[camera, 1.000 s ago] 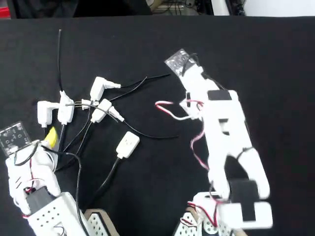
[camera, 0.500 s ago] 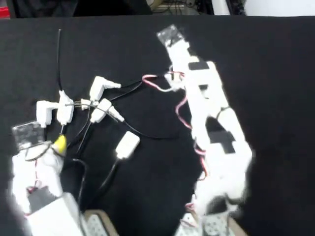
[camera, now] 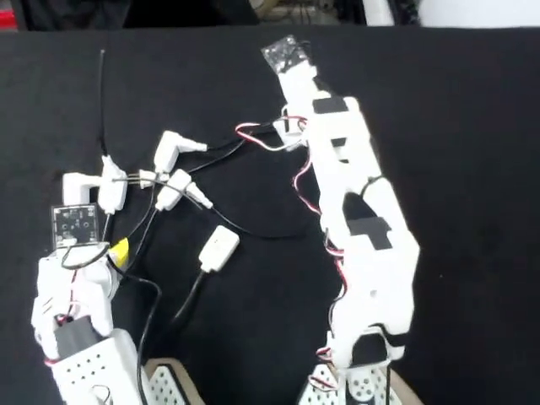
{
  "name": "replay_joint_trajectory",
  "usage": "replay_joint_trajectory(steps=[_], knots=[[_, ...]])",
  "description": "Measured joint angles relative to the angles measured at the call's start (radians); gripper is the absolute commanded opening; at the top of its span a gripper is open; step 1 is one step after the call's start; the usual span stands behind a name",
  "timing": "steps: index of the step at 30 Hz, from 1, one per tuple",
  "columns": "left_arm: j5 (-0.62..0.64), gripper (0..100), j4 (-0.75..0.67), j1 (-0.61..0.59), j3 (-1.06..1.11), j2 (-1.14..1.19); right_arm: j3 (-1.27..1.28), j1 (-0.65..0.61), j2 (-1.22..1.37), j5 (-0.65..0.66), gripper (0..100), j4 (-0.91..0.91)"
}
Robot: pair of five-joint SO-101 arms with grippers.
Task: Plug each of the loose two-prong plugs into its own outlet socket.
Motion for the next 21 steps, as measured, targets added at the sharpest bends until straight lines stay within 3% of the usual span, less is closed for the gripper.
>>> replay_joint_trajectory(steps=[5, 10, 16, 21], knots=[[0.109, 34, -0.13, -0.018, 0.0, 0.002, -0.008, 0.028, -0.043, 0.0, 1.5, 0.25], [0.259, 28, -0.106, 0.058, -0.166, 0.106, 0.1, 0.15, -0.229, 0.035, 1.7, 0.413], [0.347, 29, -0.169, 0.259, -0.508, 0.583, 0.497, 0.276, -0.5, 0.152, 1.6, 0.278], [0.568, 29, -0.176, 0.302, -0.822, 1.112, 0.888, 0.35, -0.695, 0.184, 1.8, 0.005]])
